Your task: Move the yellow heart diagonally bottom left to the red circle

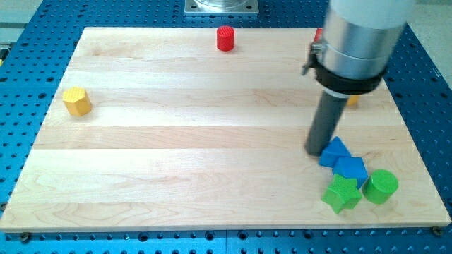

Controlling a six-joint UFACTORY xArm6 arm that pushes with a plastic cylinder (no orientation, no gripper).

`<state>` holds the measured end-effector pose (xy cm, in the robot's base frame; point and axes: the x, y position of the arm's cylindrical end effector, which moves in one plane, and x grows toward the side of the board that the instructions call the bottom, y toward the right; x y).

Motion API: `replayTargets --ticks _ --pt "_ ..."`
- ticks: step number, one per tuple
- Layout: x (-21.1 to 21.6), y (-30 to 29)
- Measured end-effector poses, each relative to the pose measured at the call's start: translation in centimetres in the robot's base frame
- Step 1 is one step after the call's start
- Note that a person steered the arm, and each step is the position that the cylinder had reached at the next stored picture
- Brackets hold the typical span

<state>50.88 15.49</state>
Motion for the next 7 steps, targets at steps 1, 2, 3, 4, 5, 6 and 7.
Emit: replayTargets --ticks 1,2,3,4,5,6,7 --pt "-0.4 2.2" --pt "-5.2 7.4" --pt "-10.9 10.6" --pt "-11.4 3.8" --pt "-10.1 -3.2" --pt "-11.8 -2.2" --pt "-15.0 -4.5"
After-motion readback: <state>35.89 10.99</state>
